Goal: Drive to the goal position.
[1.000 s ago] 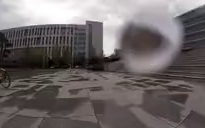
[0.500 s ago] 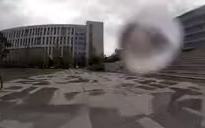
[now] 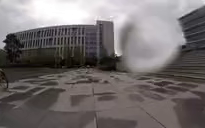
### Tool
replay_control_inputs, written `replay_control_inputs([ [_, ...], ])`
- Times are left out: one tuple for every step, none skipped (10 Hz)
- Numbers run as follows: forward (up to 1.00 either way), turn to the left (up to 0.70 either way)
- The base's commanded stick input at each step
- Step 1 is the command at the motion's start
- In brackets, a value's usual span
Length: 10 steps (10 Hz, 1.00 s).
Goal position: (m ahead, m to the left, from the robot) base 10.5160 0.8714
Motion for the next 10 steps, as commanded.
replay_control_inputs([
  [0.7,0.02],
  [0.7,0.02],
  [0.7,0.02],
  [0.7,0.01],
  [0.7,0.0],
  [0.7,0.0],
  [0.7,0.0],
  [0.7,0.0],
  [0.7,0.0],
  [0.7,0.0],
])
